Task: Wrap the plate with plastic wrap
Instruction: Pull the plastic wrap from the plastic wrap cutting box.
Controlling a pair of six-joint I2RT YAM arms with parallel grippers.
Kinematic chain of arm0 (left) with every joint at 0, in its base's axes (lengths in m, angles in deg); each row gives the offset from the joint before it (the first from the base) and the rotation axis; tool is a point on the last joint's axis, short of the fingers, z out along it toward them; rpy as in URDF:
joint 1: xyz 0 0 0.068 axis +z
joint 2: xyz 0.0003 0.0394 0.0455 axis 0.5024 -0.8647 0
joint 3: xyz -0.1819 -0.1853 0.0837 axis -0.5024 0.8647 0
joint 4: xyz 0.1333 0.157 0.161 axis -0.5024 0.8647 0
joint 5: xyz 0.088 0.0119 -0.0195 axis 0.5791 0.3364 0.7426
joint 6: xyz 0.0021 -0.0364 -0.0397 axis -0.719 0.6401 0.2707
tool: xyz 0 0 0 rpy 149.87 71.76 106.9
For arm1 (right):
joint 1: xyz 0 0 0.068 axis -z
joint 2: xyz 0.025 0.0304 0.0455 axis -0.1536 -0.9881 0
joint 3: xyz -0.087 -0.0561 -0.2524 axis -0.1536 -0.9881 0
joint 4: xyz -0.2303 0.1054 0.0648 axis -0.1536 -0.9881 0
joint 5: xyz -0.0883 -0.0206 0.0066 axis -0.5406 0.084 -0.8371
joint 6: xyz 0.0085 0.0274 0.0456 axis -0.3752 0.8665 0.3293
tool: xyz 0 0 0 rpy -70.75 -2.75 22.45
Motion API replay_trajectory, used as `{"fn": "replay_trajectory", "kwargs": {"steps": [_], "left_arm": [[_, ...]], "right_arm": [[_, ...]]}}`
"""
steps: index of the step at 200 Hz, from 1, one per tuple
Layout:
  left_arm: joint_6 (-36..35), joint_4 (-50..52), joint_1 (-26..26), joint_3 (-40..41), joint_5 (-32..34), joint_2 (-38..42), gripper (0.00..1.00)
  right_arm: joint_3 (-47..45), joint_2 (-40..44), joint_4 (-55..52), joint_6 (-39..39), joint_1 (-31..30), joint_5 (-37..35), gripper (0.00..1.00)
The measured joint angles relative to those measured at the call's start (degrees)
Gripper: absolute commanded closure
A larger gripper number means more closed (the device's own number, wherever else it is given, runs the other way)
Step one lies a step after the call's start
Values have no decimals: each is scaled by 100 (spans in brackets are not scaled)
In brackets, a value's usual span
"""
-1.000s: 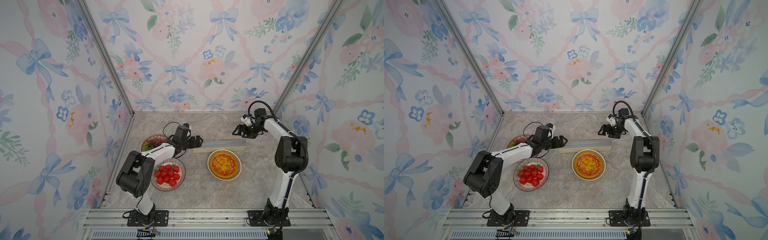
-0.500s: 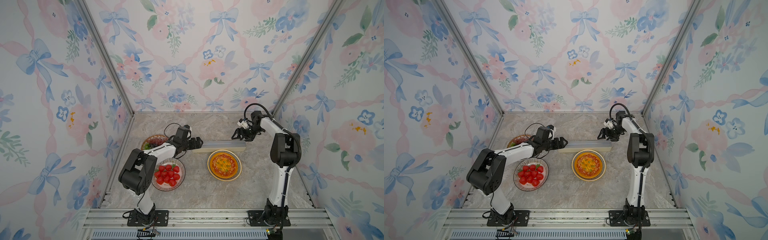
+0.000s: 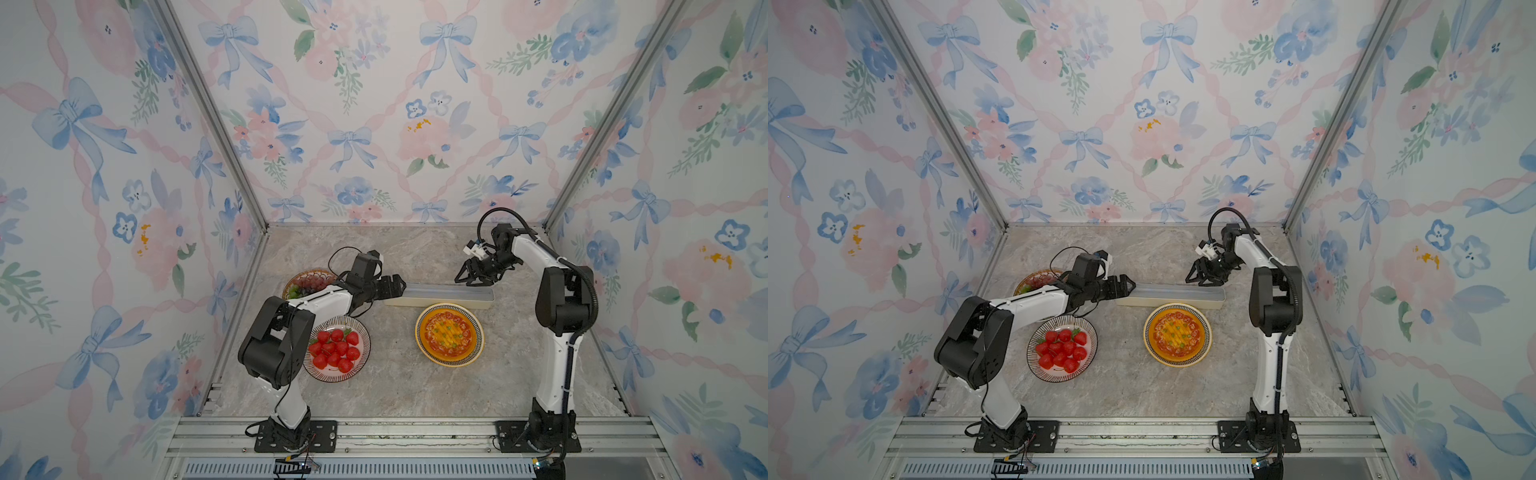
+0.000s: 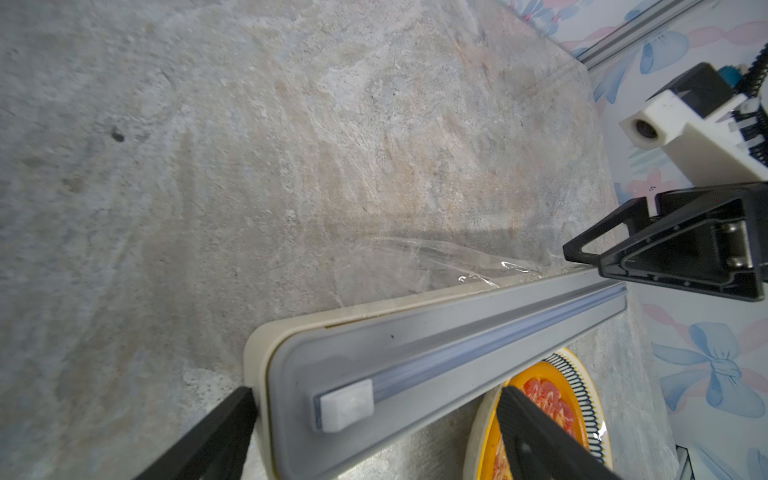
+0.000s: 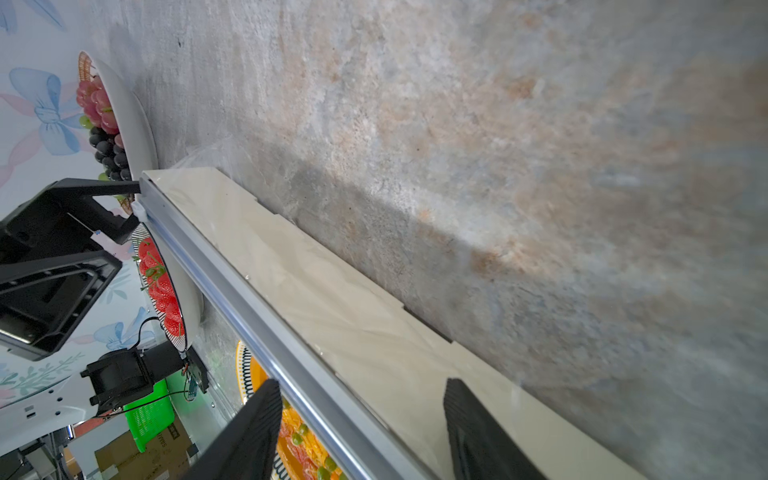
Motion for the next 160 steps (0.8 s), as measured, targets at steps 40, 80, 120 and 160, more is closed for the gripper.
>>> {"fn": "replay_trajectory", "kwargs": {"steps": [40, 80, 120, 160], "left_arm": [[-2, 0, 0, 2, 0, 0, 7], [-2, 0, 0, 0, 2, 0, 7], [-2, 0, 0, 0, 0, -9, 7], [-2, -2, 2, 0, 0, -39, 9]], "right_arm": [[-203, 439, 153, 136, 94, 319, 51], [-308, 785, 262, 175, 358, 87, 29], [-278, 485, 184, 24, 485, -450, 21], [-262, 74, 142, -17, 459, -476, 21]]}}
